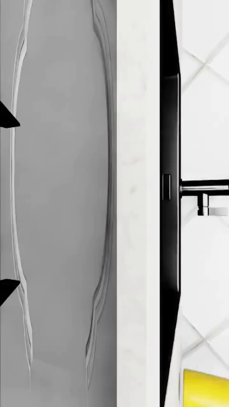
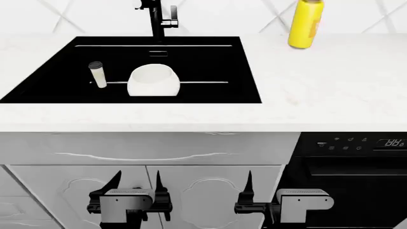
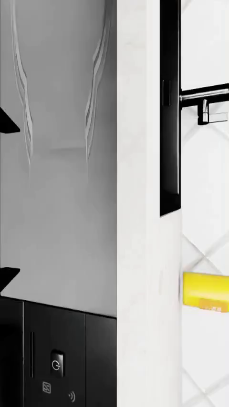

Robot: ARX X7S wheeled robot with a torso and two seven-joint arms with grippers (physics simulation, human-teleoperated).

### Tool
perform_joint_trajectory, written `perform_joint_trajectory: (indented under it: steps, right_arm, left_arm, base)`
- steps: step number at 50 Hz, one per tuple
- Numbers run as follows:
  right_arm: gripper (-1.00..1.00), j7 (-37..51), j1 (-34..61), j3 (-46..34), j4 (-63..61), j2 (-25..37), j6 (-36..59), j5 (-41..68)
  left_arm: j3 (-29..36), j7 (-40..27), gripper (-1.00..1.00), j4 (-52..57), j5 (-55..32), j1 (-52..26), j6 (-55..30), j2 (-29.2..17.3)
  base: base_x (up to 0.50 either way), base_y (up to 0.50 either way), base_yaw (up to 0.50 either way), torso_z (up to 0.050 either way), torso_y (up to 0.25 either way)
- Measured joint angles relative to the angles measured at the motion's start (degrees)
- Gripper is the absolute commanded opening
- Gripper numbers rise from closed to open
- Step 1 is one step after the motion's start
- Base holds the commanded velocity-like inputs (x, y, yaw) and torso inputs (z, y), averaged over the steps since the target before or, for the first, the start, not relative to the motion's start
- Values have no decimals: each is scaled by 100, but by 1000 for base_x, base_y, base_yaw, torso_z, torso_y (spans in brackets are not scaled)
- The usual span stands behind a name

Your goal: Pick the cup and bowl from the sink and place them on the counter for drying.

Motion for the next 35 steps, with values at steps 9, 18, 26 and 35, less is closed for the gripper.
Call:
perform_joint_trajectory:
  steps: [9, 18, 26, 35]
  right_arm:
    - [100, 128, 7, -121, 12, 96, 2, 87]
    - [100, 260, 20, -250, 24, 206, -13, 211]
    - [100, 377, 32, -361, 24, 309, -7, 249]
    - [100, 468, 40, -477, 25, 396, -14, 289]
  left_arm:
    - [117, -110, 100, 1, -92, 5, 6, -98]
    - [231, -227, 100, -13, -220, 19, 31, -219]
    - [328, -314, 100, -21, -312, 19, 38, -297]
    - [424, -411, 100, -46, -383, -9, 36, -366]
  base:
    - [0, 0, 0, 0, 0]
    - [0, 0, 0, 0, 0]
    - [0, 160, 0, 0, 0]
    - [0, 500, 0, 0, 0]
